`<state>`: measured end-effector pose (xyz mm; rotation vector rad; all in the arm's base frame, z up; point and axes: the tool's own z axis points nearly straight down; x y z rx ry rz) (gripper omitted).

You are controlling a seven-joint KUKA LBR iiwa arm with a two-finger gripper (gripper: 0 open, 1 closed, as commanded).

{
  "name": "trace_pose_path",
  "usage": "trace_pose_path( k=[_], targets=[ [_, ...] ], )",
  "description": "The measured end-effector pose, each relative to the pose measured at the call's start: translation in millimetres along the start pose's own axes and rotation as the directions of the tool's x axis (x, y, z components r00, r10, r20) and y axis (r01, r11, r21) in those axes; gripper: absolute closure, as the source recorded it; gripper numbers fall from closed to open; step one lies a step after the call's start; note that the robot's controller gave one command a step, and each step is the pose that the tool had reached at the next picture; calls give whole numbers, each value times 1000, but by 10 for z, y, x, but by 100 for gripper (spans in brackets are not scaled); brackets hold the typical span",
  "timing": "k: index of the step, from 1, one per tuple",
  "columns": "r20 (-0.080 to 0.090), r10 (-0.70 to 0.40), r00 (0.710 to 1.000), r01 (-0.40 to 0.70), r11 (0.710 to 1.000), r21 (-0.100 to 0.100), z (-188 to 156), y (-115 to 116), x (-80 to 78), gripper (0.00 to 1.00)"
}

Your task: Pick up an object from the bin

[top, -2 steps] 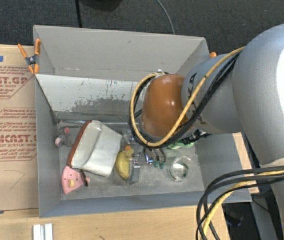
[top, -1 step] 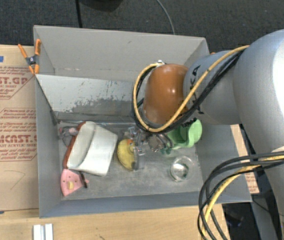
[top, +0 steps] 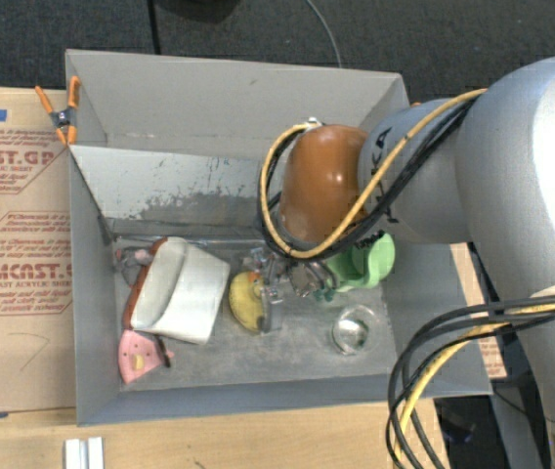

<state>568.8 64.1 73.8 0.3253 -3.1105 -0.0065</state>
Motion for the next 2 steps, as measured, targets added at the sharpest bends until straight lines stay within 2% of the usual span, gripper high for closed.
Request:
trace_pose_path(
  k=[1, 2],
  targets=[
    [1, -2, 1000, 2, 1000, -1, -208, -49, -16, 100],
    [3, -20, 1000, 20, 1000, 0, -1200, -31, -144, 100]
  ],
)
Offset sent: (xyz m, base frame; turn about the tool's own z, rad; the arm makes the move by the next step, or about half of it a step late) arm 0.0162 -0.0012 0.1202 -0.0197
